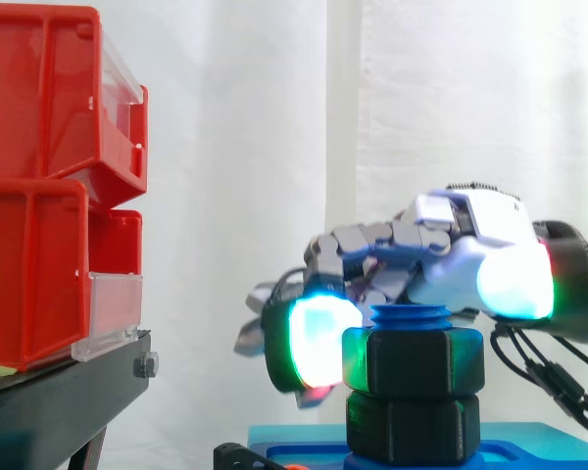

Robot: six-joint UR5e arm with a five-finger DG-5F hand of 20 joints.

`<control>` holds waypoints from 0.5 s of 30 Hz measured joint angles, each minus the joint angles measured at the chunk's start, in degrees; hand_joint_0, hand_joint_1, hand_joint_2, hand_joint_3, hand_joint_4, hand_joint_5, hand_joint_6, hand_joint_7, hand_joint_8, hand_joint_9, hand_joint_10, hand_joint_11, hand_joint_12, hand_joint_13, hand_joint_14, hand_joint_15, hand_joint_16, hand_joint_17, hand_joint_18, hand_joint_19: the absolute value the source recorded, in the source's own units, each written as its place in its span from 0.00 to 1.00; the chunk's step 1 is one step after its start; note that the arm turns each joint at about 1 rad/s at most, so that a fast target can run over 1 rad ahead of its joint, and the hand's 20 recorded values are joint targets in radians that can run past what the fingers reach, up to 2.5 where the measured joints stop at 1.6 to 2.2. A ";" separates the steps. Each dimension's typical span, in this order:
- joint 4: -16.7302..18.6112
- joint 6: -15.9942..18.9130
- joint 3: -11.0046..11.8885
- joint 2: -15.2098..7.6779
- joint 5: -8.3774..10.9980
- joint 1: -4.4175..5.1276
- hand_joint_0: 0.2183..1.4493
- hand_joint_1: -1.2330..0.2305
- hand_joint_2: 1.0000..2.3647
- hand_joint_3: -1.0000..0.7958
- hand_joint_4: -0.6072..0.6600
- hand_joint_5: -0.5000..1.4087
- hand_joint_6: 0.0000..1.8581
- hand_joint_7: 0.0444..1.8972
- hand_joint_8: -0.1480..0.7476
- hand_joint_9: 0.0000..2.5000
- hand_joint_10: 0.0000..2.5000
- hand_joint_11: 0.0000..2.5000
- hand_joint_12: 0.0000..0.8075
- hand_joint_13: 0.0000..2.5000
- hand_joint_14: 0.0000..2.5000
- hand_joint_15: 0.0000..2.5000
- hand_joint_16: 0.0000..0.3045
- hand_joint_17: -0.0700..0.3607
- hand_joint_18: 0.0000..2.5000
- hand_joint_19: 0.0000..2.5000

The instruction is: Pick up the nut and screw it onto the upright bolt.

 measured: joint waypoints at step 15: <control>-16.00 -7.17 4.83 6.51 -1.87 -1.88 0.13 0.58 0.00 0.28 0.61 0.16 0.27 0.33 0.44 0.16 0.00 0.00 0.46 0.04 0.00 0.00 0.16 0.42 0.00 0.00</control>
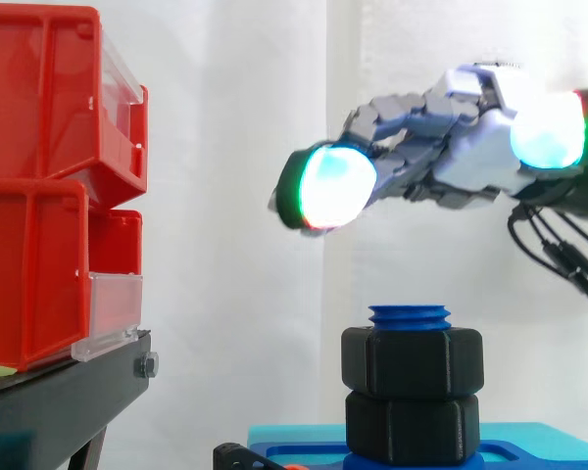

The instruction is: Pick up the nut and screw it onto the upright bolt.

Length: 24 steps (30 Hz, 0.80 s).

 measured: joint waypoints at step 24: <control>-3.66 -7.15 -21.95 27.17 22.62 0.05 0.20 0.58 0.00 0.28 0.61 0.12 0.27 0.28 0.42 0.00 0.00 0.00 0.46 0.00 0.00 0.00 0.17 0.44 0.00 0.00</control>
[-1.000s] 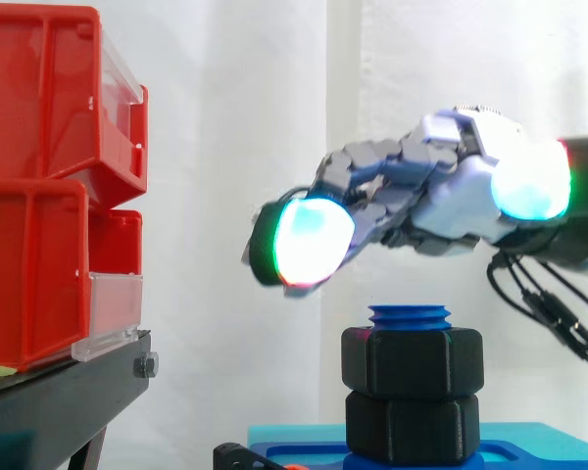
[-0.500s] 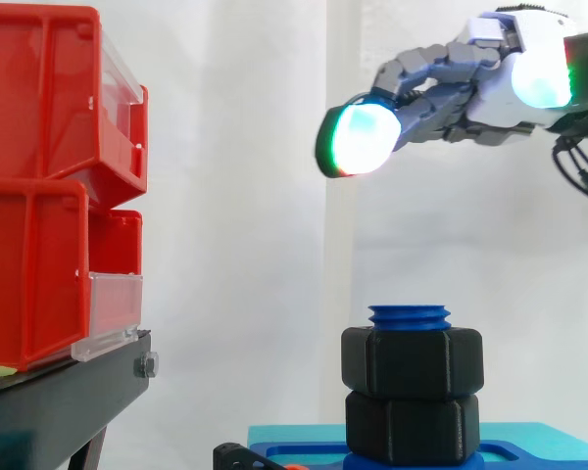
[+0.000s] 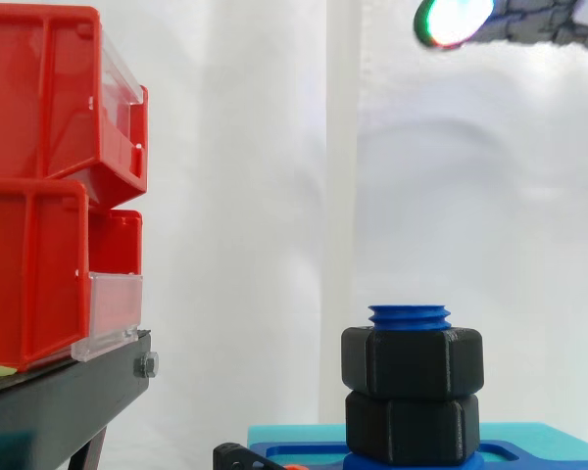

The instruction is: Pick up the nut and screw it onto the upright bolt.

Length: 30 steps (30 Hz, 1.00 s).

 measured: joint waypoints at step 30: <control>1.33 39.60 -18.54 7.61 31.04 4.89 0.17 0.63 0.00 0.28 0.69 0.11 0.27 0.29 0.55 0.00 0.00 0.00 0.55 0.00 0.00 0.00 0.23 0.52 0.00 0.00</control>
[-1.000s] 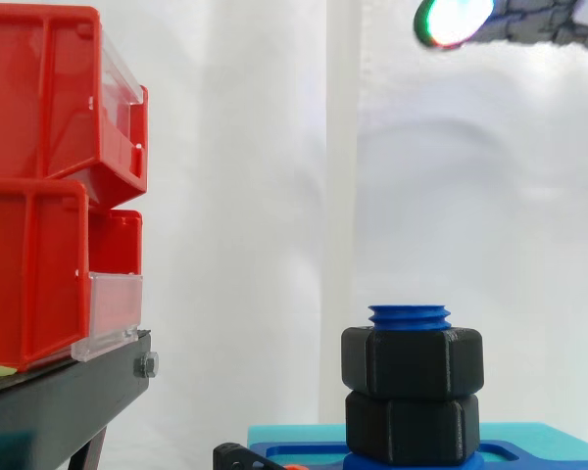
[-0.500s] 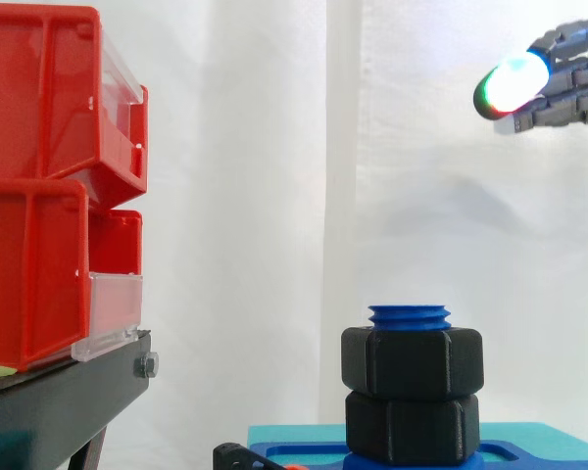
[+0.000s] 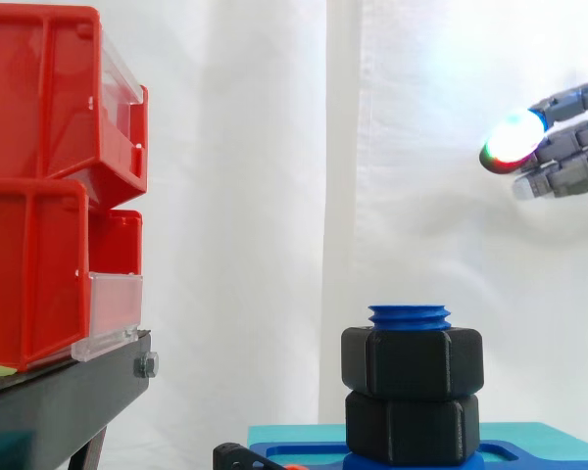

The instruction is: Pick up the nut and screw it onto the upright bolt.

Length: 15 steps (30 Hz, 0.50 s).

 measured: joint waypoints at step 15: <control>-1.33 7.61 0.00 -0.01 0.17 0.05 0.16 0.60 0.00 0.28 0.66 0.13 0.27 0.33 0.49 0.01 0.00 0.00 0.53 0.00 0.00 0.00 0.22 0.51 0.00 0.00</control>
